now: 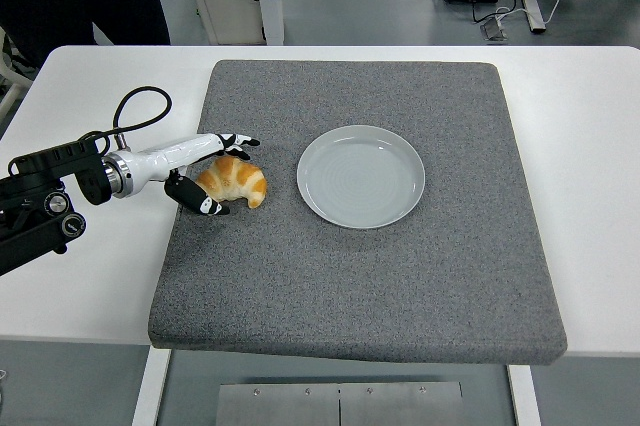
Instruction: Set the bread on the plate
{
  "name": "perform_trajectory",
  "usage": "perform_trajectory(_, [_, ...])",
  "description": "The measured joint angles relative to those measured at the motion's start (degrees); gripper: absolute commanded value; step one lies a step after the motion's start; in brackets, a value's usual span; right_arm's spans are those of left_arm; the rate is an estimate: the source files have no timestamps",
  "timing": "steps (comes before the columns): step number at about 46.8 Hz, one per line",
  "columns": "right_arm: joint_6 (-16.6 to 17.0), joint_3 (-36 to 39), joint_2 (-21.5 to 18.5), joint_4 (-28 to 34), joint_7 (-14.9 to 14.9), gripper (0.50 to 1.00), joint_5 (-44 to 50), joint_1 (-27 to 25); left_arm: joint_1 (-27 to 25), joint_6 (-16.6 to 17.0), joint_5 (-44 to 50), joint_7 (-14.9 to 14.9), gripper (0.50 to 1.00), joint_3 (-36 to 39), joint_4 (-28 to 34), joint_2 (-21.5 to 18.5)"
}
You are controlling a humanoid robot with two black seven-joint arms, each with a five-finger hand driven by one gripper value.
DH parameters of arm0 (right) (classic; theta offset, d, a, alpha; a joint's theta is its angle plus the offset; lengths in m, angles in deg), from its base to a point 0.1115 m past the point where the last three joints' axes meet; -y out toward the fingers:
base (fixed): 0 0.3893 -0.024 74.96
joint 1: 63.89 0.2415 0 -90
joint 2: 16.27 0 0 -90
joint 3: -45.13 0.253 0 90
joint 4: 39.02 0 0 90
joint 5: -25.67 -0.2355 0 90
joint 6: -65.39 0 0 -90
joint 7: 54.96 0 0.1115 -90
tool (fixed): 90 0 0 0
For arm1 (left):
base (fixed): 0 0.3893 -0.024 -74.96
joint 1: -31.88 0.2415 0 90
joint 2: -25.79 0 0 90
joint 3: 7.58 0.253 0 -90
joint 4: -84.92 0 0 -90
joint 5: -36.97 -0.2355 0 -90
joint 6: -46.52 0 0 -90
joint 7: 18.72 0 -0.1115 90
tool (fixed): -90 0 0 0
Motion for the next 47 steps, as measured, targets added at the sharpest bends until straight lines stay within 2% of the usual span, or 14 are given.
perform_trajectory(9, [0.0, 0.0, 0.0, 0.0, 0.0, 1.000, 0.0, 0.0, 0.0, 0.0, 0.0, -0.4, 0.718, 0.1, -0.1, 0.6])
perform_trajectory(20, [0.0, 0.0, 0.0, 0.0, 0.0, 1.000, 0.0, 0.0, -0.1, 1.3, -0.1, -0.3, 0.716, 2.3, -0.2, 0.7])
perform_trajectory(28, [0.0, 0.0, 0.0, 0.0, 0.0, 1.000, 0.0, 0.0, -0.4, 1.6, -0.1, -0.1, 0.598, 2.2, -0.4, 0.8])
perform_trajectory(35, [0.0, 0.0, 0.0, 0.0, 0.0, 1.000, 0.0, -0.1, -1.6, 1.6, 0.1, 0.1, 0.590, 1.6, -0.4, 0.6])
perform_trajectory(42, [0.0, 0.0, 0.0, 0.0, 0.0, 1.000, 0.0, 0.0, -2.0, 1.7, 0.2, 0.3, 0.540, 1.6, -0.3, 0.1])
perform_trajectory(47, [0.0, 0.0, 0.0, 0.0, 0.0, 1.000, 0.0, 0.0, -2.0, 1.7, 0.2, 0.4, 0.536, 1.5, -0.3, 0.0])
